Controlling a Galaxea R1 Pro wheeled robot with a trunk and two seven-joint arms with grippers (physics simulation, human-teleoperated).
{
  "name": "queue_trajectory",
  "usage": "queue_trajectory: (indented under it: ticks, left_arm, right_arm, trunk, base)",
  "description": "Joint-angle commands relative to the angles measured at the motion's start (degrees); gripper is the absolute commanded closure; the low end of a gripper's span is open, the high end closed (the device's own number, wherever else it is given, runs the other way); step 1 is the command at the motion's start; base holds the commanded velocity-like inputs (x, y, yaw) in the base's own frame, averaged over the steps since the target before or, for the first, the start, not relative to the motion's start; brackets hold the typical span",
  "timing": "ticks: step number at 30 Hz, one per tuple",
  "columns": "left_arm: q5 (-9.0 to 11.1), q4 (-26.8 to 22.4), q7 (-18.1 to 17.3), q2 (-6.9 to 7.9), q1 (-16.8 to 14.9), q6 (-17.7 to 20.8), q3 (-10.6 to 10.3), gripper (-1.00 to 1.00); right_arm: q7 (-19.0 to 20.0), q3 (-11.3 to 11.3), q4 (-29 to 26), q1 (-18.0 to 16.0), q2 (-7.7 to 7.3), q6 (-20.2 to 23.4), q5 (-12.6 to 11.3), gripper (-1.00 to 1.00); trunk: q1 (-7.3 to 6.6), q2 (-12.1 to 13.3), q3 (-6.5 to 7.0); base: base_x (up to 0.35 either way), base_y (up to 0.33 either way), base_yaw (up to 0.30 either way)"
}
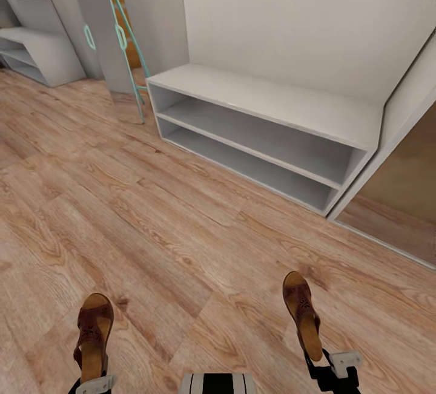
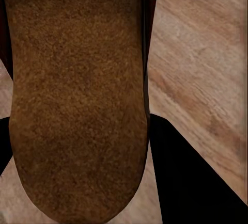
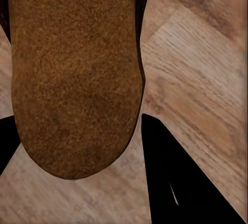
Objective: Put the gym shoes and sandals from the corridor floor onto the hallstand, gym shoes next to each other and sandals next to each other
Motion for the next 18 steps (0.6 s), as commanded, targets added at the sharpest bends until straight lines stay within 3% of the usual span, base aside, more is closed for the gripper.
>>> queue_trajectory:
  ticks: [1,9,18]
  left_arm:
    - [-0.45,0.04,-0.01,-0.03,-0.03,-0.16,0.19,1.00]
    - [-0.50,0.04,-0.08,-0.04,-0.03,-0.21,0.08,1.00]
    - [-0.62,0.04,-0.10,-0.31,-0.03,-0.23,-0.20,1.00]
  right_arm:
    - [0.60,-0.48,0.03,-0.05,0.06,-0.16,0.13,1.00]
    - [0.52,-0.47,0.01,-0.05,0.15,-0.10,0.13,1.00]
    - [0.51,-0.41,0.05,-0.05,1.02,-0.15,0.20,1.00]
  trunk:
    - [-0.23,0.40,0.21]
    - [-0.45,0.81,0.52]
    - [-0.45,0.81,0.54]
  base:
    - [0.000,0.000,0.000]
    - [0.000,0.000,0.033]
    - [0.000,0.000,0.235]
